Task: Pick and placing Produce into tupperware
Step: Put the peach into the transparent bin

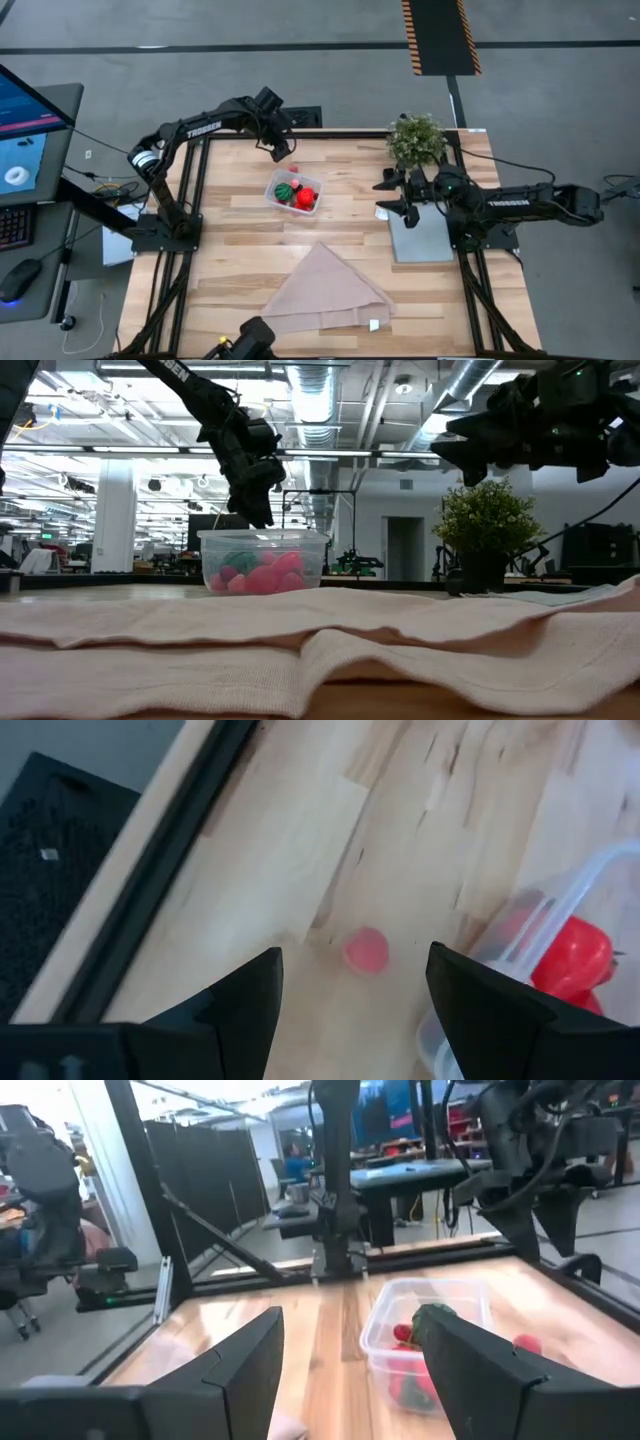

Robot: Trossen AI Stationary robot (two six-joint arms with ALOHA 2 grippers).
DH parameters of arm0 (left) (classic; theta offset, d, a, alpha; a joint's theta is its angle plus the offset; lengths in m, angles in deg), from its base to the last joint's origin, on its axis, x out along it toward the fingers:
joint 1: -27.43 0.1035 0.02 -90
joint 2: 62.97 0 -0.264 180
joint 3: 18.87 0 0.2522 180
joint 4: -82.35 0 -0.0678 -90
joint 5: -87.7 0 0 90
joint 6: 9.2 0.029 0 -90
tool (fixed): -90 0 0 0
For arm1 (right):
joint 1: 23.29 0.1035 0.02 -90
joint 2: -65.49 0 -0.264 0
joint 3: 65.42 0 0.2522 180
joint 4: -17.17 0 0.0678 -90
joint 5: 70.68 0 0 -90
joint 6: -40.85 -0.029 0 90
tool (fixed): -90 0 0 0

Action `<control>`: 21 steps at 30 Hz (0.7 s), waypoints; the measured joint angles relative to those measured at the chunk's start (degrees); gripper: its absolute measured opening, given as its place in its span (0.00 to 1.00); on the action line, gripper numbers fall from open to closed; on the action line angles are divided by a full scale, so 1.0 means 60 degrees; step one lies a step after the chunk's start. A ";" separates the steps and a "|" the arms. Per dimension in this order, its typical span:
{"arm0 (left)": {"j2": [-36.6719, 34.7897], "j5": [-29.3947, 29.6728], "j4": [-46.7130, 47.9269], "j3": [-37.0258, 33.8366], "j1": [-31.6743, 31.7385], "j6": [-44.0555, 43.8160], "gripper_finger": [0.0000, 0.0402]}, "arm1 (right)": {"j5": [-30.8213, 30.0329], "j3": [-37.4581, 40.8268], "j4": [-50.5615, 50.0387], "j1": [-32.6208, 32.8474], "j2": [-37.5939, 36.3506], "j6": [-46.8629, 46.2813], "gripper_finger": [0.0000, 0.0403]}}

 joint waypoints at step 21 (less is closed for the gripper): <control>0.2029 -0.0394 -0.0117 0.0255 -0.0300 0.0188 0.59 | -0.0080 0.0112 -0.0099 0.0599 0.0022 0.0211 0.63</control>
